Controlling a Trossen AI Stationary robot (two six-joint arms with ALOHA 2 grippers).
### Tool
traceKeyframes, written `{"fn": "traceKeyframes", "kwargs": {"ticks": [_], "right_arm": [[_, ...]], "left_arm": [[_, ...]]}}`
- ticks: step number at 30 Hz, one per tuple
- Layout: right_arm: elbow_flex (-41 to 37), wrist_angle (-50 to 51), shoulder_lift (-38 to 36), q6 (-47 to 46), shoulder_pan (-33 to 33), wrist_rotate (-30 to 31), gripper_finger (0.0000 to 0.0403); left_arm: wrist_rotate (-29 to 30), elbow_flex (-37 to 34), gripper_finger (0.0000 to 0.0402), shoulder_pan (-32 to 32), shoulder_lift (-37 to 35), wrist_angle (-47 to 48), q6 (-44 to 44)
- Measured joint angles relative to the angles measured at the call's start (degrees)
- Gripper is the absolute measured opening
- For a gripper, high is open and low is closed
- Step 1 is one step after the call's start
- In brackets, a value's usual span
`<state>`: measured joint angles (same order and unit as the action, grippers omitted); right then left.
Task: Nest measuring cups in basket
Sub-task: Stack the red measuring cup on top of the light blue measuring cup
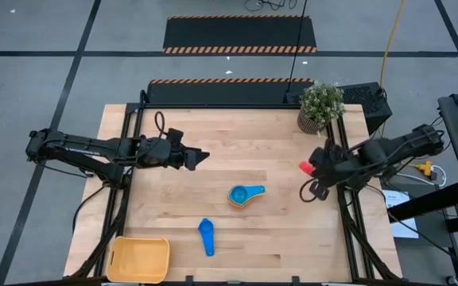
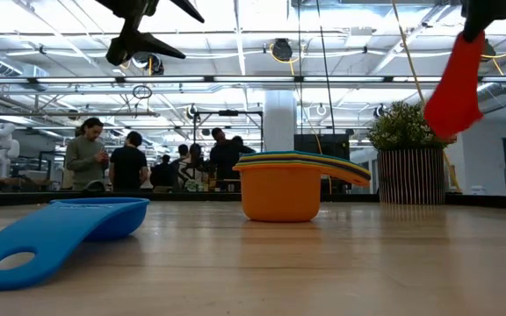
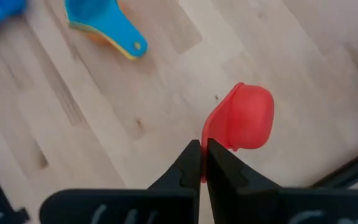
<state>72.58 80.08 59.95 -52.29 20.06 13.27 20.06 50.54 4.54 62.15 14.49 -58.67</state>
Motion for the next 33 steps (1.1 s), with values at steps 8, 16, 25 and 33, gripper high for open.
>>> {"fn": "traceKeyframes", "kwargs": {"ticks": [8, 16, 25, 33], "right_arm": [[0.00, -7.92, -4.20, 0.48, -3.39, 0.00, 0.0000], [0.00, -16.93, -6.33, 0.31, -6.52, -0.03, 0.0000], [0.00, -30.47, -6.63, 2.28, -10.53, -0.05, 0.0000], [-0.04, -40.63, -6.67, 3.93, -13.06, -0.64, 0.0000]], "left_arm": [[4.12, 0.00, 0.0285, 0.00, 0.00, 0.35, 0.33], [6.22, 0.00, 0.0285, 0.00, 0.00, 0.38, 1.46], [5.27, 0.00, 0.0285, 0.00, 0.00, 0.69, 5.67], [-0.49, 0.00, 0.0285, 0.00, 0.00, 0.69, 2.04]]}}
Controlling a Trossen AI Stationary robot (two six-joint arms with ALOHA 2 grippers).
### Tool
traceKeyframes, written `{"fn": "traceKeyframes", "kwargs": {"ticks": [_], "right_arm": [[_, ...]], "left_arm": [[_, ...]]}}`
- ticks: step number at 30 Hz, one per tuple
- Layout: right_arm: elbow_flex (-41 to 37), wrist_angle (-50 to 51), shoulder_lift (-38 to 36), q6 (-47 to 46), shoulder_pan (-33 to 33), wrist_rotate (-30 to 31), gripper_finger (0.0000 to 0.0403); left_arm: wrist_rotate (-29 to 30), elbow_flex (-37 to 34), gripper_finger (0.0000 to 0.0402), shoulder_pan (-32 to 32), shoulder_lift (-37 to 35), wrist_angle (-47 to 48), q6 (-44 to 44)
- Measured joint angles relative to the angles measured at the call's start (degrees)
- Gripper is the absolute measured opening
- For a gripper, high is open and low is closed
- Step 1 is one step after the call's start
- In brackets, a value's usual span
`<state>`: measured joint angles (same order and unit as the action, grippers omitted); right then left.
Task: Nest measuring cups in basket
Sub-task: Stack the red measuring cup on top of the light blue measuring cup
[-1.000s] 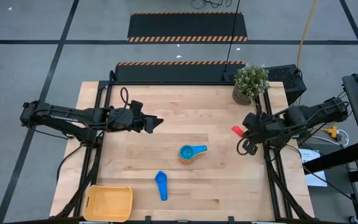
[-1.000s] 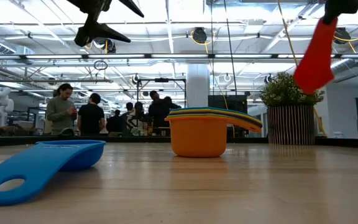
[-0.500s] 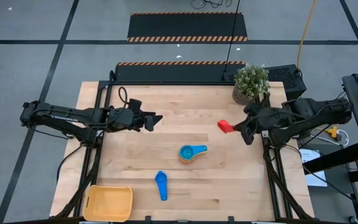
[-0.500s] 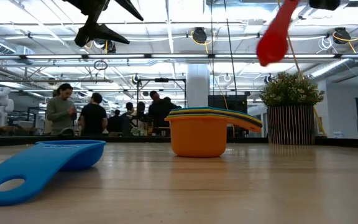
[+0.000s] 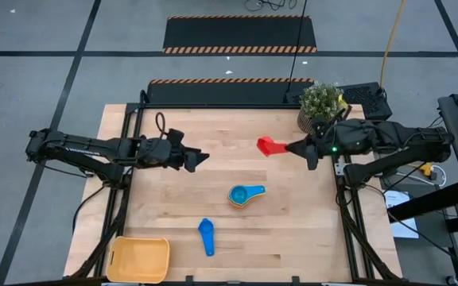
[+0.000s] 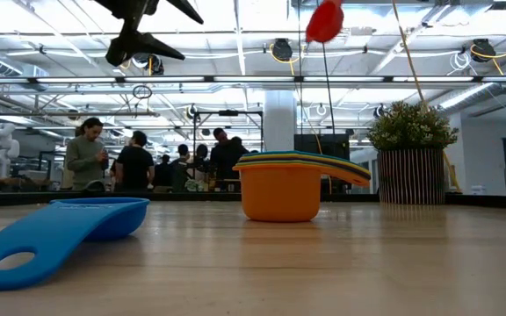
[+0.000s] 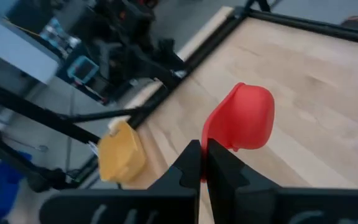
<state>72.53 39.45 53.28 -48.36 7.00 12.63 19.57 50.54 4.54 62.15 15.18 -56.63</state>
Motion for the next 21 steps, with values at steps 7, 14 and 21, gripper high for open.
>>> {"fn": "traceKeyframes", "kwargs": {"ticks": [7, 14, 21], "right_arm": [[-3.93, -14.99, -0.61, 0.00, -2.38, -4.25, 0.0000], [-13.85, -40.13, -1.66, -4.20, -4.58, -6.98, 0.0000], [-22.95, -60.06, -1.60, -8.13, -5.68, -6.76, 0.0000]], "left_arm": [[-3.22, 0.00, 0.0285, 0.00, 0.00, -1.94, -1.35], [-4.54, 0.00, 0.0285, 0.11, -0.01, -5.68, -2.06], [-4.57, 0.00, 0.0285, 0.42, 0.00, -9.28, -2.39]]}}
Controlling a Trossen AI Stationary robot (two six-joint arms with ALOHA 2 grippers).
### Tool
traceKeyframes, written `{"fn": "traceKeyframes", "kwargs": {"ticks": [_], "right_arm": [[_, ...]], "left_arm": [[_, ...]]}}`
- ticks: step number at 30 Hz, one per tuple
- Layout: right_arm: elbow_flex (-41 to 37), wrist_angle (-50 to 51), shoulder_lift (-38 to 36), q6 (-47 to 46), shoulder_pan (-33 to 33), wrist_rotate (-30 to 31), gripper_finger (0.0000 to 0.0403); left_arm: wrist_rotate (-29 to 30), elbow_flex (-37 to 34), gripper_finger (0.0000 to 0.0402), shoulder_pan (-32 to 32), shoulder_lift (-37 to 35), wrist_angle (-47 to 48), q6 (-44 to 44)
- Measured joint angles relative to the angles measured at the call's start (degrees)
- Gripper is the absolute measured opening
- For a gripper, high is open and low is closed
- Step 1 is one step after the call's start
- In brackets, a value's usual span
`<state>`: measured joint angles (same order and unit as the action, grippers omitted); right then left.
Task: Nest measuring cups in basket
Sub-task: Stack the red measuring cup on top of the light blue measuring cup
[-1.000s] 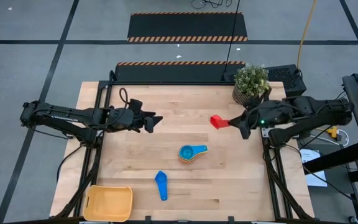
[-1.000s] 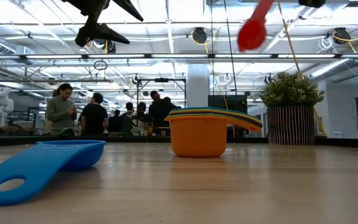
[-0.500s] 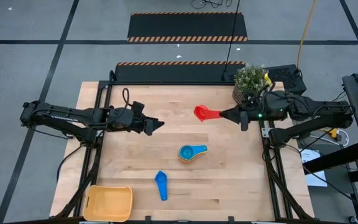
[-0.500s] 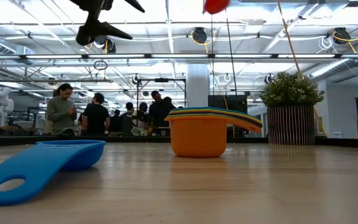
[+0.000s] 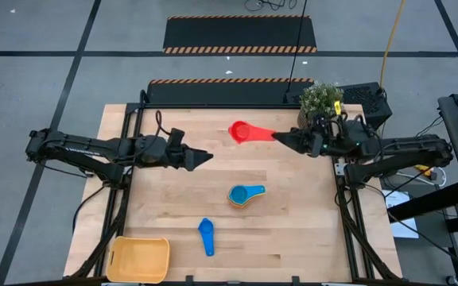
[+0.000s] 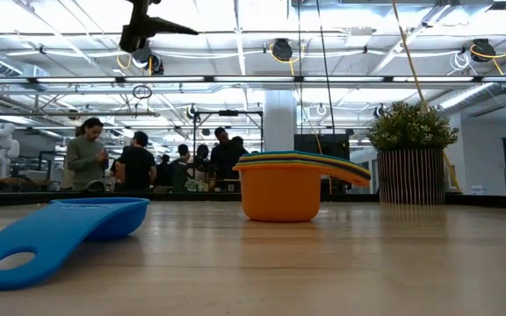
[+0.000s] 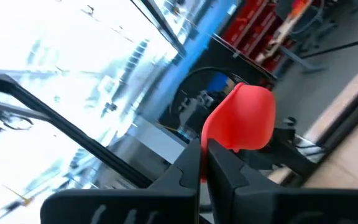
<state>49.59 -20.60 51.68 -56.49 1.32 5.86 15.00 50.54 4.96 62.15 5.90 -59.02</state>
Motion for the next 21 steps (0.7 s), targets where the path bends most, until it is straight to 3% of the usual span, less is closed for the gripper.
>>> {"fn": "traceKeyframes", "kwargs": {"ticks": [8, 15, 21], "right_arm": [[-9.46, -19.81, 0.98, -3.72, -0.24, 0.01, 0.0000], [-14.55, -24.49, 1.75, -7.45, -0.22, -4.73, 0.0000], [-15.22, -24.64, 2.07, -7.97, -0.21, -6.01, 0.0000]], "left_arm": [[-0.11, 0.00, 0.0285, 0.08, 0.00, -7.14, 1.78], [-8.19, 0.00, 0.0285, -0.13, -0.02, -21.77, 1.71], [-10.09, 0.00, 0.0285, -1.54, -0.02, -21.61, -5.65]]}}
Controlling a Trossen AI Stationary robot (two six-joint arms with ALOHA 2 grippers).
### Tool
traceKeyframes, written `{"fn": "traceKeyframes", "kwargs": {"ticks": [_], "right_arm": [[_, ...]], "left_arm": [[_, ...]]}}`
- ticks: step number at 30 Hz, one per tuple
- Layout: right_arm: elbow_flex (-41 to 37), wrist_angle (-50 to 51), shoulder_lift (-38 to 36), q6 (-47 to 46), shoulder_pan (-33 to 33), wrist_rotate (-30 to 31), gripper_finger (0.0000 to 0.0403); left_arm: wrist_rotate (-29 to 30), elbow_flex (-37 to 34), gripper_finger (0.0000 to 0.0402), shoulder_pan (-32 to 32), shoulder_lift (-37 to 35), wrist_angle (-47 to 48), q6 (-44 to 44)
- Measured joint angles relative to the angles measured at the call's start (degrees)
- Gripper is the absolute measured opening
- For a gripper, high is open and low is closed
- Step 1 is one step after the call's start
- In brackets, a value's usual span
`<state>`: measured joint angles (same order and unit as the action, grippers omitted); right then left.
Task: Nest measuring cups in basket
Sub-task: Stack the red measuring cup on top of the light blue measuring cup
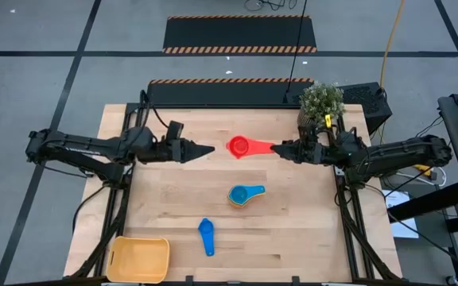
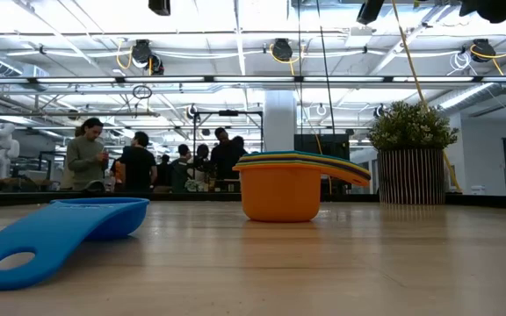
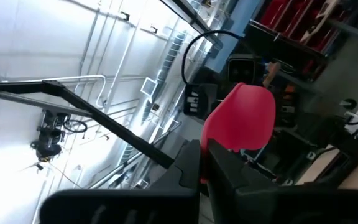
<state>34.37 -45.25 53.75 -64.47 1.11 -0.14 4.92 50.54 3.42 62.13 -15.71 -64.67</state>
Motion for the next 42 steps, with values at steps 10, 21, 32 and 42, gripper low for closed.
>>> {"fn": "traceKeyframes", "kwargs": {"ticks": [10, 21, 32, 42], "right_arm": [[0.00, -7.43, 6.81, -2.86, 2.21, -0.06, 0.0000], [0.00, -14.98, 12.71, -4.55, 2.40, 0.17, 0.0000], [0.00, -14.98, 13.03, -4.61, 2.40, 0.07, 0.0000], [0.00, -15.24, 12.99, -4.52, 2.40, -0.20, 0.0000]], "left_arm": [[-0.85, 0.02, 0.0285, -0.78, 2.43, -0.98, -0.89], [-1.91, 0.00, 0.0285, -0.78, 2.91, -0.75, -0.87], [-2.99, 0.00, 0.0283, -0.11, 2.91, -1.35, 0.07], [-3.92, 0.00, 0.0177, -0.02, 2.91, -1.26, 1.88]]}}
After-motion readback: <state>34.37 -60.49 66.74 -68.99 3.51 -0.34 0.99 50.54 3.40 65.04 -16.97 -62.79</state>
